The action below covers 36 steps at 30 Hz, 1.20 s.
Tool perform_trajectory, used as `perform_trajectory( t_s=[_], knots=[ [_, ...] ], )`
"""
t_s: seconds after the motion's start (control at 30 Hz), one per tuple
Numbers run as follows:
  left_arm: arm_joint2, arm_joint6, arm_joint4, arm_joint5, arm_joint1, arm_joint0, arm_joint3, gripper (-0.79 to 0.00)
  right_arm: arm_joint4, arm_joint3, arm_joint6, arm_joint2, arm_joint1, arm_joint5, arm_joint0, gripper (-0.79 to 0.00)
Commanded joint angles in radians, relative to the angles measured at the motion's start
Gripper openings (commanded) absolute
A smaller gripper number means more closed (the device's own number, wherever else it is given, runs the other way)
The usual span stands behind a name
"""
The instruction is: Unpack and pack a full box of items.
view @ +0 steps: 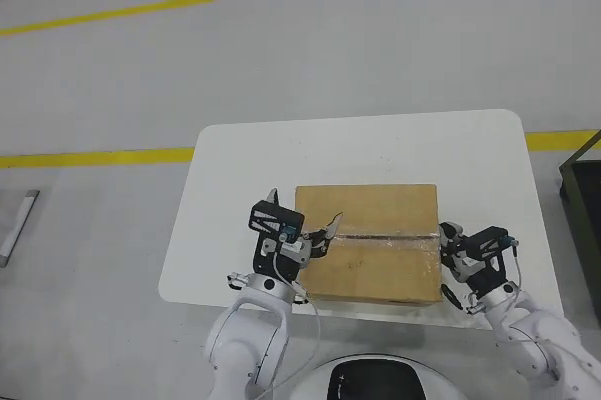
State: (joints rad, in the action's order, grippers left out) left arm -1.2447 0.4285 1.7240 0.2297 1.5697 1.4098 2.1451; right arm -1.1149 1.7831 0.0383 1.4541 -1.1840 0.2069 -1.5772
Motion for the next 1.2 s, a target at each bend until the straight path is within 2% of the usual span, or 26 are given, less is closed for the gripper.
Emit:
perform_trajectory(
  t_s=[0.0, 0.27, 0.57, 0.63, 0.73, 0.9, 1.0, 1.17],
  knots=[
    [0.011, 0.030, 0.031, 0.092, -0.007, -0.004, 0.004, 0.000, -0.001, -0.007, -0.005, -0.006, -0.001, 0.003, 0.015, -0.785],
    [0.011, 0.032, 0.022, 0.094, -0.008, -0.003, 0.009, 0.000, 0.014, -0.016, -0.004, -0.004, -0.004, 0.000, 0.032, -0.785],
    [0.014, 0.029, 0.017, 0.095, -0.008, -0.001, 0.007, 0.000, 0.095, 0.015, 0.016, 0.096, 0.001, -0.018, -0.070, -0.785],
    [0.046, 0.027, -0.069, 0.112, -0.006, 0.005, -0.003, 0.000, 0.104, 0.027, 0.018, 0.121, 0.002, -0.022, -0.089, -0.785],
    [0.093, 0.072, -0.150, 0.154, -0.004, -0.026, -0.016, 0.000, 0.112, 0.044, 0.020, 0.149, 0.003, -0.022, -0.117, -0.785],
    [0.191, 0.179, -0.109, 0.221, -0.002, -0.124, -0.098, 0.000, 0.126, 0.061, 0.030, 0.181, 0.003, -0.026, -0.153, -0.785],
    [0.240, 0.224, -0.093, 0.220, 0.003, -0.169, -0.160, 0.000, 0.132, 0.068, 0.036, 0.193, 0.002, -0.030, -0.169, -0.785],
    [0.280, 0.229, -0.010, 0.209, 0.005, -0.240, -0.247, 0.000, 0.135, 0.078, 0.044, 0.210, 0.001, -0.031, -0.192, -0.785]
  ],
)
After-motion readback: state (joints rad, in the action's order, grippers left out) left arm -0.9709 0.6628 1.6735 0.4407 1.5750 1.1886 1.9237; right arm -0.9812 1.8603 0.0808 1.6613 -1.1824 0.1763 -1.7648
